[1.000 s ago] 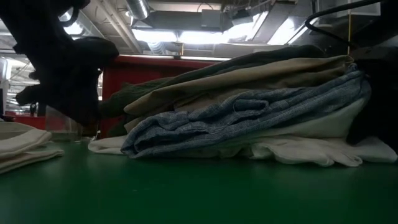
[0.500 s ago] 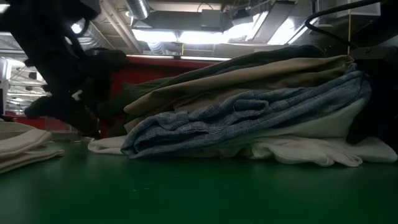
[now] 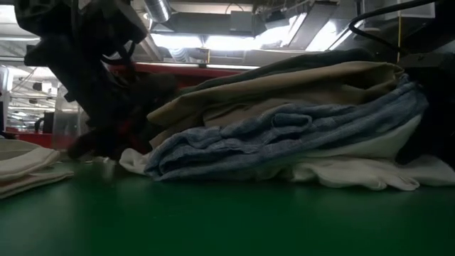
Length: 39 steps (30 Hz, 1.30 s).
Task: Fold Laundry from Bin
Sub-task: Put the stack of folded clothes into the red bin
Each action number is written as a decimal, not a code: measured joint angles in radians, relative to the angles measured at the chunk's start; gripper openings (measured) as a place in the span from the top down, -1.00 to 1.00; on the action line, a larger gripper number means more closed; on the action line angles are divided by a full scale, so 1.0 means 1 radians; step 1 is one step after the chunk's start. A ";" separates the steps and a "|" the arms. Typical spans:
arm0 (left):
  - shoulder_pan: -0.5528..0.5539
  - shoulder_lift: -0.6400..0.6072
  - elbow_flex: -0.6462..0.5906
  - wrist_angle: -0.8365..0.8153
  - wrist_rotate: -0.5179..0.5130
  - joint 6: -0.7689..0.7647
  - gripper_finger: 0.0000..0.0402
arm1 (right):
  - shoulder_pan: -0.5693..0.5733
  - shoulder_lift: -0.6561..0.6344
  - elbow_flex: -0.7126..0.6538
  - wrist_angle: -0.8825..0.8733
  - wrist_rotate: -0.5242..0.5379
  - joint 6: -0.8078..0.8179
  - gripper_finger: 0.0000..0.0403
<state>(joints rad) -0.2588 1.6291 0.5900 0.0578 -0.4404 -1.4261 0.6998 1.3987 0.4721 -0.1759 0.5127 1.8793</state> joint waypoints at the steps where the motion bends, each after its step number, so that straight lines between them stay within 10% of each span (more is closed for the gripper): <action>1: 0.002 0.000 0.000 0.008 0.003 0.000 0.23 | 0.000 0.000 0.000 0.000 0.002 0.000 -0.03; 17: -0.005 0.006 -0.003 0.163 0.100 0.084 0.78 | -0.173 0.001 -0.001 0.123 -0.093 -0.208 -0.03; 31: -0.006 0.006 -0.003 0.196 0.094 0.094 0.82 | -0.219 0.113 0.000 0.330 -0.141 -0.281 -0.01; 39: -0.006 0.005 -0.002 0.246 0.059 0.176 0.96 | -0.218 0.128 0.000 0.365 -0.114 -0.327 0.45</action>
<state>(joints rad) -0.2649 1.6341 0.5884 0.3042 -0.3817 -1.2501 0.4818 1.5269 0.4721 0.1894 0.3991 1.5526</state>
